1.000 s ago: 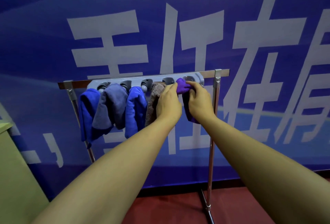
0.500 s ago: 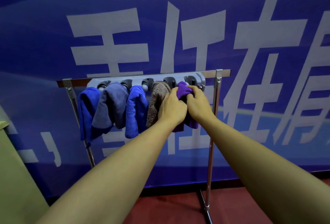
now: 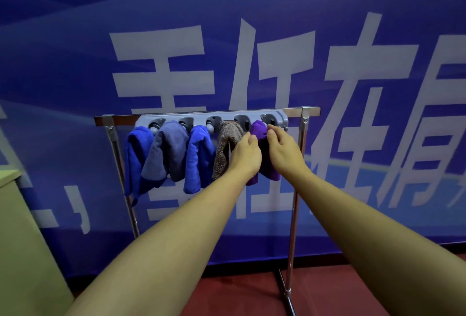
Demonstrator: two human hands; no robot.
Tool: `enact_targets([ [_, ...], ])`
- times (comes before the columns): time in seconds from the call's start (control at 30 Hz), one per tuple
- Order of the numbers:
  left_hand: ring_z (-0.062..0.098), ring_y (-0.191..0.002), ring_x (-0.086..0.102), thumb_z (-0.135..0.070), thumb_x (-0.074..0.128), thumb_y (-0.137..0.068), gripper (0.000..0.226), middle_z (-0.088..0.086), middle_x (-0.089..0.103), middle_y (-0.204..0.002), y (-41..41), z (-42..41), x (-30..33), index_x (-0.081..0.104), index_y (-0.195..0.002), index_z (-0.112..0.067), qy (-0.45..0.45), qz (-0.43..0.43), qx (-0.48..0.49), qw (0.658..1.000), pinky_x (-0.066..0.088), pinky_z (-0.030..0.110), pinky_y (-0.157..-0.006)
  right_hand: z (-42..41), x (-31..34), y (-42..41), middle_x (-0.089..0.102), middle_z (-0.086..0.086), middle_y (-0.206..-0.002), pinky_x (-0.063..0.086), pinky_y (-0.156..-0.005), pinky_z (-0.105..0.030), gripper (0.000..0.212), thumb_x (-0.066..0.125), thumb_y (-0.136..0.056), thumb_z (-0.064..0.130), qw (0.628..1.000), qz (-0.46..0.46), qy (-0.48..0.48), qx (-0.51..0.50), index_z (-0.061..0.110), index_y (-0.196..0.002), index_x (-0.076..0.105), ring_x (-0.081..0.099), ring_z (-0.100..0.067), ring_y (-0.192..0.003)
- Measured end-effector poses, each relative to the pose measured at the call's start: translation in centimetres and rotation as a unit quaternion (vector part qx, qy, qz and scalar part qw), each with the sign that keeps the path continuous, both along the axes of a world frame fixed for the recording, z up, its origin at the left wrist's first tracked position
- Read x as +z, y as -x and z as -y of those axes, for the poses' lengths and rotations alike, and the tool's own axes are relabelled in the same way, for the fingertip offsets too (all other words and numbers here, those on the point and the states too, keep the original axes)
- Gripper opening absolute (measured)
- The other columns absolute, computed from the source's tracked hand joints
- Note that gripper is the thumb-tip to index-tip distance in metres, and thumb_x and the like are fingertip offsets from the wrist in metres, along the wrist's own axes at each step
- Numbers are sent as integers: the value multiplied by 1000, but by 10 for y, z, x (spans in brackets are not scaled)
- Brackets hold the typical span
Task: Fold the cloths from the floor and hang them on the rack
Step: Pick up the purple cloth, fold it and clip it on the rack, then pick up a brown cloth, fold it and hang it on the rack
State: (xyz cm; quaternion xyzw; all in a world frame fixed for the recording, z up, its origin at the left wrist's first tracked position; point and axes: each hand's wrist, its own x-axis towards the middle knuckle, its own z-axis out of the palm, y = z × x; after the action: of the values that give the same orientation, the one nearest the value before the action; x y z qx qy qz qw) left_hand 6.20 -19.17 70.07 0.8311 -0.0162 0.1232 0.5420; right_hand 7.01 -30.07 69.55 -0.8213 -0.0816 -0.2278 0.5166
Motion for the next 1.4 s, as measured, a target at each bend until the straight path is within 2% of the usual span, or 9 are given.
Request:
enact_targets([
  [0.1, 33, -110, 59, -35, 28, -102, 40, 11, 66, -118, 16, -9, 9, 62, -113, -16, 0, 10, 11, 1000, 46, 42, -95, -4, 11, 18, 59, -4, -136, 43, -97, -30, 41, 34, -106, 35, 1000, 20, 2, -11, 21, -142, 50, 54, -17, -121],
  [0.23, 25, -80, 53, -33, 28, -102, 34, 2, 57, -81, 44, -24, 18, 49, -77, -21, 7, 23, 25, 999, 41, 36, -71, -14, 25, 48, 60, -3, -133, 42, -93, -28, 41, 33, -106, 35, 1000, 15, 1, -4, 21, -140, 51, 54, -13, -113],
  [0.43, 25, -86, 55, -37, 31, -104, 35, 4, 62, -92, 96, -55, 20, 60, -100, -18, 36, 32, 27, 998, 42, 36, -79, -36, 27, 103, 66, -3, -122, 50, -99, -44, 38, 35, -105, 38, 1000, 17, 3, 3, 22, -132, 57, 61, -18, -109],
  [0.63, 25, -102, 64, -41, 32, -103, 27, -4, 62, -98, 157, -86, -4, 54, -90, -32, 52, 28, 24, 998, 52, 50, -96, -63, 5, 167, 62, 2, -128, 42, -90, -25, 41, 36, -106, 36, 1000, 15, 6, 25, 19, -140, 53, 56, -12, -113],
  [0.73, 25, -106, 63, -45, 32, -103, 30, -6, 61, -106, 184, -105, -37, 56, -116, -31, 59, 14, 16, 998, 52, 52, -98, -79, -30, 196, 62, 5, -120, 43, -83, -22, 40, 36, -106, 35, 999, -3, 21, 40, 20, -139, 52, 56, -9, -106],
  [0.87, 21, -117, 61, -54, 32, -99, 55, -5, 62, -129, 211, -127, -102, 50, -142, -25, 43, -12, 7, 999, 49, 50, -104, -99, -96, 220, 61, 1, -135, 44, -100, -31, 41, 39, -105, 36, 997, -42, 22, 56, 19, -139, 53, 55, -15, -122],
  [1.0, 24, -125, 59, -61, 32, -87, 68, 2, 62, -137, 232, -144, -175, 54, -139, -24, 37, -39, 16, 998, 46, 52, -107, -113, -177, 237, 65, -2, -130, 46, -103, -37, 39, 42, -103, 35, 993, -97, 27, 69, 18, -135, 57, 59, -17, -120],
  [1.13, 24, -125, 60, -53, 36, -95, 58, 3, 62, -138, 242, -157, -244, 54, -140, -22, 27, -87, 23, 996, 47, 50, -106, -115, -253, 246, 70, -3, -119, 48, -100, -40, 37, 44, -102, 33, 982, -167, 44, 79, 18, -132, 59, 64, -18, -110],
  [1.4, 28, -112, 65, -55, 37, -90, 47, 2, 69, -118, 211, -149, -364, 62, -119, -29, 53, -185, 49, 980, 51, 54, -101, -98, -351, 221, 71, -5, -114, 45, -92, -27, 34, 48, -102, 32, 952, -275, 102, 87, 17, -130, 61, 64, -18, -102],
])
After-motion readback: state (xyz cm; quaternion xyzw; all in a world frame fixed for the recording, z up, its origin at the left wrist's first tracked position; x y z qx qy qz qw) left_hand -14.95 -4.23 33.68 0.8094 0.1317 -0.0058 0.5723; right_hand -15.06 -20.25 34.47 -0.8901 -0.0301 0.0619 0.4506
